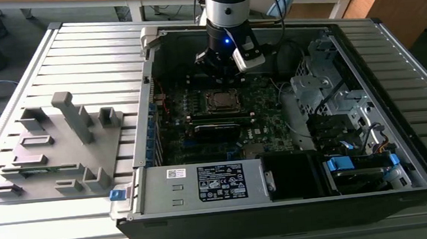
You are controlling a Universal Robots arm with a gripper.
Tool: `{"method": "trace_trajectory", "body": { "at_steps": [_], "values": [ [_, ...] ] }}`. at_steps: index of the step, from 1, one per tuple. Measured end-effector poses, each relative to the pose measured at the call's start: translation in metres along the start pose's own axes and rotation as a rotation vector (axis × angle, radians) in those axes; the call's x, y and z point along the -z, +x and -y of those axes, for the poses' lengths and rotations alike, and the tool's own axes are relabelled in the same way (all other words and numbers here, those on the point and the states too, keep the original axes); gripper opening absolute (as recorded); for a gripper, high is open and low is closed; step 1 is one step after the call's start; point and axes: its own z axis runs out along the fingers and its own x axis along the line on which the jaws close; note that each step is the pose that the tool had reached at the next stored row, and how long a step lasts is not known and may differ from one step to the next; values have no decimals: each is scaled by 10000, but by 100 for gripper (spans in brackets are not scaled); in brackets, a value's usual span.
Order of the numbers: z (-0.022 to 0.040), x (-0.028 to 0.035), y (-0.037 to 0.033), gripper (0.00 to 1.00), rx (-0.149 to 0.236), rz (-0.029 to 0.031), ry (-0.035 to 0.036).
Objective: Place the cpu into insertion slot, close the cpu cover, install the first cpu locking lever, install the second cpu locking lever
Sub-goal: 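Install the second cpu locking lever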
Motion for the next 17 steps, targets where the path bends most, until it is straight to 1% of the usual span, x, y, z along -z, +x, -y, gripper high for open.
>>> {"method": "trace_trajectory", "body": {
  "at_steps": [6,17],
  "values": [
    [11,0,-1,11,0,0,-1],
    [11,15,-2,11,0,-1,0]
  ]
}}
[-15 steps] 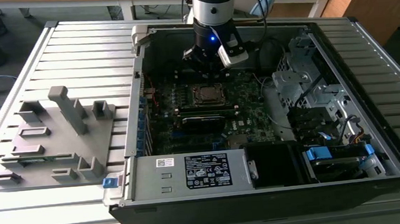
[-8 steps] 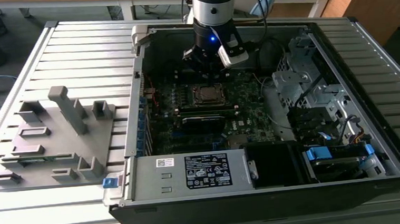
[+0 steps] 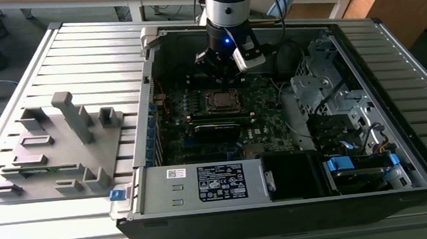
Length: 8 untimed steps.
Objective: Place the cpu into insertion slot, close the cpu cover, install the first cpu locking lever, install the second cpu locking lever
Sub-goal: 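Install the second cpu locking lever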
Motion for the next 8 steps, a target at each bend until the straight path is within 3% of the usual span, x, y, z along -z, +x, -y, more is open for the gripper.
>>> {"method": "trace_trajectory", "body": {
  "at_steps": [8],
  "values": [
    [0,16,-1,11,0,1,-1]
  ]
}}
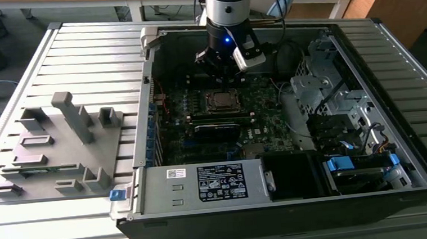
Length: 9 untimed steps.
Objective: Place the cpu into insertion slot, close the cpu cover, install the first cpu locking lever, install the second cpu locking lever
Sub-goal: 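Install the second cpu locking lever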
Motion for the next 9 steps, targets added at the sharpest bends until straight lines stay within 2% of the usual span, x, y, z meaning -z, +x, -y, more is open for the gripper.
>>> {"method": "trace_trajectory", "body": {
  "at_steps": [9],
  "values": [
    [0,21,-1,11,0,-1,2]
  ]
}}
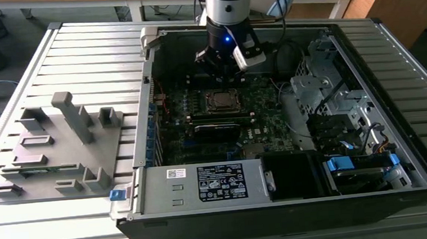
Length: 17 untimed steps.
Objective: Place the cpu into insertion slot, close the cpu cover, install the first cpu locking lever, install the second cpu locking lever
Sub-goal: 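Install the second cpu locking lever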
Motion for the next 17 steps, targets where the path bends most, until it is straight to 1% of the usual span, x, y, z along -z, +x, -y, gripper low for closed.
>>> {"method": "trace_trajectory", "body": {
  "at_steps": [5,13,17],
  "values": [
    [0,25,-1,11,0,1,-1],
    [0,28,-2,11,0,1,-2],
    [0,43,-2,11,0,1,-1]
  ]
}}
